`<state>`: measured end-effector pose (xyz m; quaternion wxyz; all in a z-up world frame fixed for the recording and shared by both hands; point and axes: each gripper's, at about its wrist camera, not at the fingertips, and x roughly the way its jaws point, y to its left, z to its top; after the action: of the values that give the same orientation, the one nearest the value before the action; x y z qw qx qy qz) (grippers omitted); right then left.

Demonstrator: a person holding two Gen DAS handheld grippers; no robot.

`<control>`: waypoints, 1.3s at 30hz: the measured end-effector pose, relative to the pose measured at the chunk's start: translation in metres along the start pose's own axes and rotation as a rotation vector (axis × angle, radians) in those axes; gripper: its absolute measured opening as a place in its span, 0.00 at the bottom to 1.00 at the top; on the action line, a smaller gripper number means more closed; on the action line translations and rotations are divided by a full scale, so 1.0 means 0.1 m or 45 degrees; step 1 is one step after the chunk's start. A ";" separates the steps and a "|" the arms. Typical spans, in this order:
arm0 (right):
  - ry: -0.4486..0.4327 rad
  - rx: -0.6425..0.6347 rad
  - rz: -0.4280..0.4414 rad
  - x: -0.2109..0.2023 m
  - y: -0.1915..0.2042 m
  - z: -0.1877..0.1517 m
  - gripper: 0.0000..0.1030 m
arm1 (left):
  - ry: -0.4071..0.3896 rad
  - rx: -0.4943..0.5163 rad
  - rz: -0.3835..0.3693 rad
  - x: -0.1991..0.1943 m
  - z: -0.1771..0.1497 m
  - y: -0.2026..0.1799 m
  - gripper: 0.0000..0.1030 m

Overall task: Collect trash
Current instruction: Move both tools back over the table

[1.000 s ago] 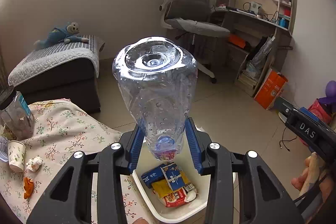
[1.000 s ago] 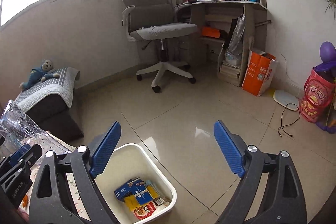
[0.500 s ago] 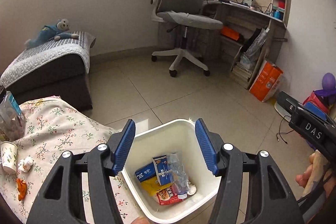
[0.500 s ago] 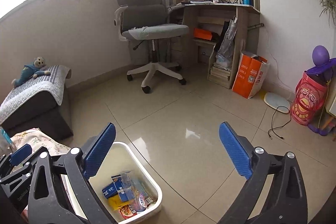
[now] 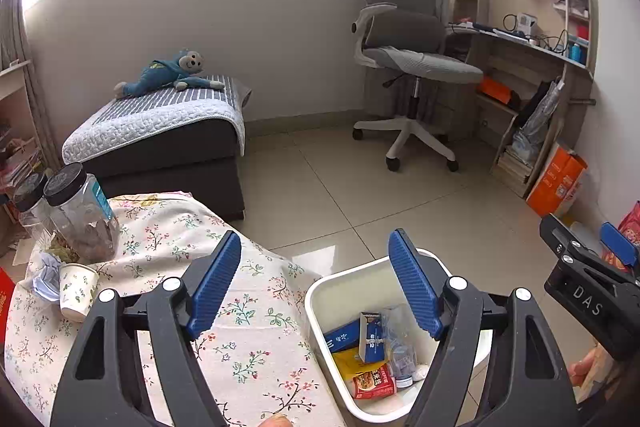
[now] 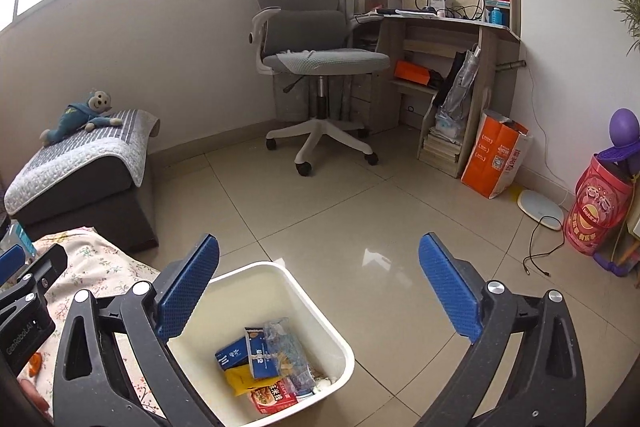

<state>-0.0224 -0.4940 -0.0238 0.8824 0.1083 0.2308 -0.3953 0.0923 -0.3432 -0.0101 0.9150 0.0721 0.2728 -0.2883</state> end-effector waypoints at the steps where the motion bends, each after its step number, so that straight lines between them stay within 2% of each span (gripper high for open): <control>1: -0.004 -0.009 0.012 -0.02 0.06 0.00 0.93 | -0.003 -0.010 0.020 -0.02 0.01 0.05 0.73; 10: 0.006 -0.070 0.110 -0.10 0.63 -0.01 0.93 | -0.004 -0.091 0.160 -0.14 -0.04 0.64 0.76; 13: 0.018 -0.091 0.155 -0.13 0.86 -0.04 0.93 | -0.010 -0.116 0.209 -0.19 -0.05 0.87 0.81; 32: 0.069 -0.245 0.397 -0.46 2.23 -0.34 0.93 | 0.020 -0.259 0.453 -0.49 -0.29 2.20 0.82; 39: 0.126 -0.282 0.472 -0.49 2.65 -0.48 0.93 | 0.046 -0.297 0.531 -0.56 -0.41 2.63 0.82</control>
<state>0.1320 -0.2688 -0.0393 0.9342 0.0705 0.2919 -0.1926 0.1837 -0.0873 -0.0208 0.9519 0.0256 0.2997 -0.0582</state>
